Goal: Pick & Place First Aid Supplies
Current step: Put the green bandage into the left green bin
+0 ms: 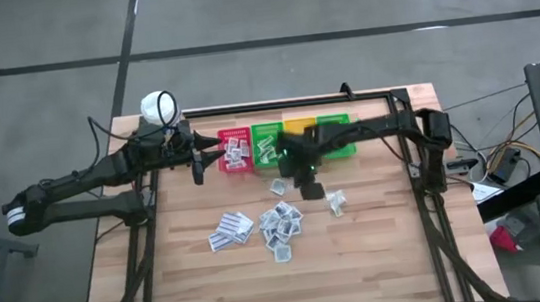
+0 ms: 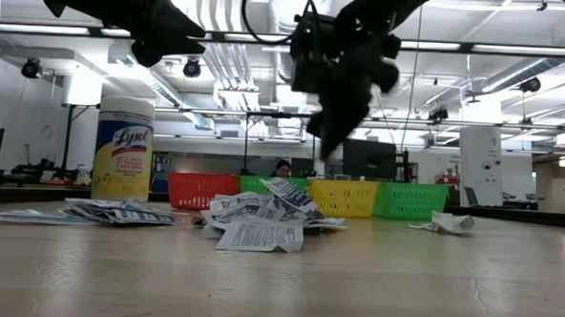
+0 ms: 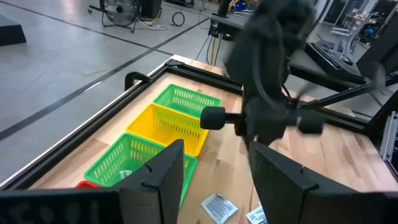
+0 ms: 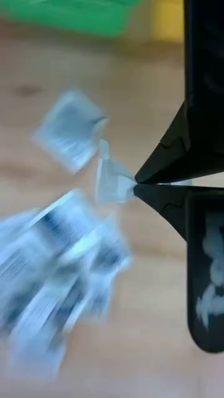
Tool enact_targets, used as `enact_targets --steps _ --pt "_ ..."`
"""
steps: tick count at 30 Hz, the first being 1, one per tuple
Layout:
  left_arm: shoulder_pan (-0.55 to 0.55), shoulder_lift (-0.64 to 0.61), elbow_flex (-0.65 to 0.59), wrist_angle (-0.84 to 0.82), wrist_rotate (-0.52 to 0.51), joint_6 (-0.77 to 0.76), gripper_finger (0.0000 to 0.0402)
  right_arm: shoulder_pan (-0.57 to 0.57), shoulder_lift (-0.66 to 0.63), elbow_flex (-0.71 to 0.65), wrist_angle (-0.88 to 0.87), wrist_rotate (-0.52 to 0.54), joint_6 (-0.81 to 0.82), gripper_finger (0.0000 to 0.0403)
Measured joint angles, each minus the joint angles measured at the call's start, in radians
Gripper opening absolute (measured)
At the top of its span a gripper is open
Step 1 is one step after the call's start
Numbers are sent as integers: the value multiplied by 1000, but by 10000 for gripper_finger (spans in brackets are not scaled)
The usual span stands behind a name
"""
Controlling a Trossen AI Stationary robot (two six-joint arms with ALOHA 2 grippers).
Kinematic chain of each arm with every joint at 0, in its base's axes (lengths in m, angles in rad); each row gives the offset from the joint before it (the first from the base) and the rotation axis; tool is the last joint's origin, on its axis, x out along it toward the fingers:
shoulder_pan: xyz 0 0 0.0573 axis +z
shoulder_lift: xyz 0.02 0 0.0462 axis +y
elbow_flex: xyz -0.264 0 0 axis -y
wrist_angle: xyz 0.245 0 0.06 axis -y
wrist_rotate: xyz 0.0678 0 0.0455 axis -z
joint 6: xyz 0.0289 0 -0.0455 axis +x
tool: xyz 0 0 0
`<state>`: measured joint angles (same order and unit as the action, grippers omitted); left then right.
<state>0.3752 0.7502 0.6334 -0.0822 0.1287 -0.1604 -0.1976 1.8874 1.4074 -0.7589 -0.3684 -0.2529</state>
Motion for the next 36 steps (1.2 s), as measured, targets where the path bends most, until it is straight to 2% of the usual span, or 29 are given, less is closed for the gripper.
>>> enact_targets --steps 8,12,18,23,25,27,29,33,35,36 --pt "0 0 0 -1 0 5 175 -154 -1 117 7 -716 -27 8" --pt "0 0 0 -1 0 20 175 -217 -2 144 16 -993 15 8" --pt "0 0 0 -1 0 27 175 -258 -2 166 36 -1192 21 8" --pt "0 0 0 -1 0 29 175 -258 -3 177 44 -1196 28 8" --pt "0 0 0 -1 0 29 175 -256 -3 177 45 -1144 29 8" --pt "0 0 0 -1 0 29 175 -252 -3 180 48 -968 42 8" --pt "0 0 0 -1 0 29 175 -242 -3 190 49 -664 69 8" --pt "0 0 0 -1 0 29 175 -209 -3 205 64 14 40 8" --pt "0 0 0 -1 0 28 175 -198 -3 208 81 260 7 8" --pt "0 0 0 -1 0 28 175 -194 -3 209 90 331 -12 8"
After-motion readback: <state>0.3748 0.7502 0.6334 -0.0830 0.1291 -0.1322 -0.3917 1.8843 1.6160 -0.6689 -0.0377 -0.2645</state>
